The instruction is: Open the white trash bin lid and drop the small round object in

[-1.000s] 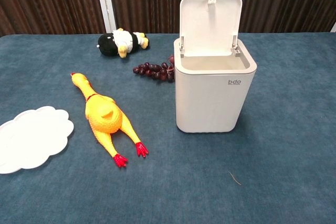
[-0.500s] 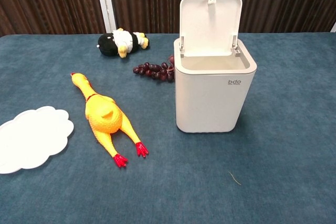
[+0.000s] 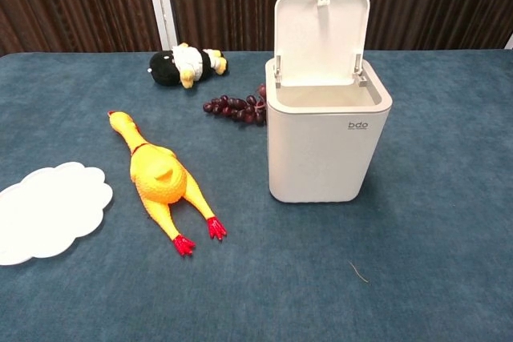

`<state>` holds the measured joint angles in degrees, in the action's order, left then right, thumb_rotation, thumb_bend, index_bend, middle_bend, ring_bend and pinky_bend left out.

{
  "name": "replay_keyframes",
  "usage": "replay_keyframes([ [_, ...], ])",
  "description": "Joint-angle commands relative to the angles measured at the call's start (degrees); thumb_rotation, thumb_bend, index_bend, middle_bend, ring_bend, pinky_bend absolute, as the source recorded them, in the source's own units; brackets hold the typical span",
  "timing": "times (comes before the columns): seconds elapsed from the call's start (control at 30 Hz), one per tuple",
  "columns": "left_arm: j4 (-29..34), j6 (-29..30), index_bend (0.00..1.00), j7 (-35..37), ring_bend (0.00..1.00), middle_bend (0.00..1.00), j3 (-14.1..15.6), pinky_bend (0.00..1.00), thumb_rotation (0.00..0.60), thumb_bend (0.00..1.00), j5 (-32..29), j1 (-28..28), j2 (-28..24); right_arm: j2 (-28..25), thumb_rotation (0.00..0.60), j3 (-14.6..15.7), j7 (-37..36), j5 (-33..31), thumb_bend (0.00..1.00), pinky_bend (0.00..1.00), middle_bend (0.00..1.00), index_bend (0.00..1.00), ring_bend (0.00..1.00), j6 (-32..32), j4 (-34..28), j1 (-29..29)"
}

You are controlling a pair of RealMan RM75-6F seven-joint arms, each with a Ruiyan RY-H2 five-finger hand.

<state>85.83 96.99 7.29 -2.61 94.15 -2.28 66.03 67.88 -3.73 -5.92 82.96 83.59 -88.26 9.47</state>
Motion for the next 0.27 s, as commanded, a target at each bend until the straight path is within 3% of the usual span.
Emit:
replay_keyframes([
  [0.03,-0.06,-0.06,0.37,0.05,0.5,0.49,0.01,0.59,0.6,0.64,0.01,-0.04,0.04,-0.07,0.6,-0.06,-0.12,0.08,0.14,0.2,0.19,0.16,0.08,-0.26,0.0,0.0],
  [0.27,-0.1,-0.23,0.37,0.1,0.5,0.49,0.02,0.59,0.6,0.64,-0.11,-0.12,0.08,-0.31,0.6,-0.02,0.22,0.0,0.14,0.2,0.19,0.17,0.08,-2.05,-0.37,0.27],
])
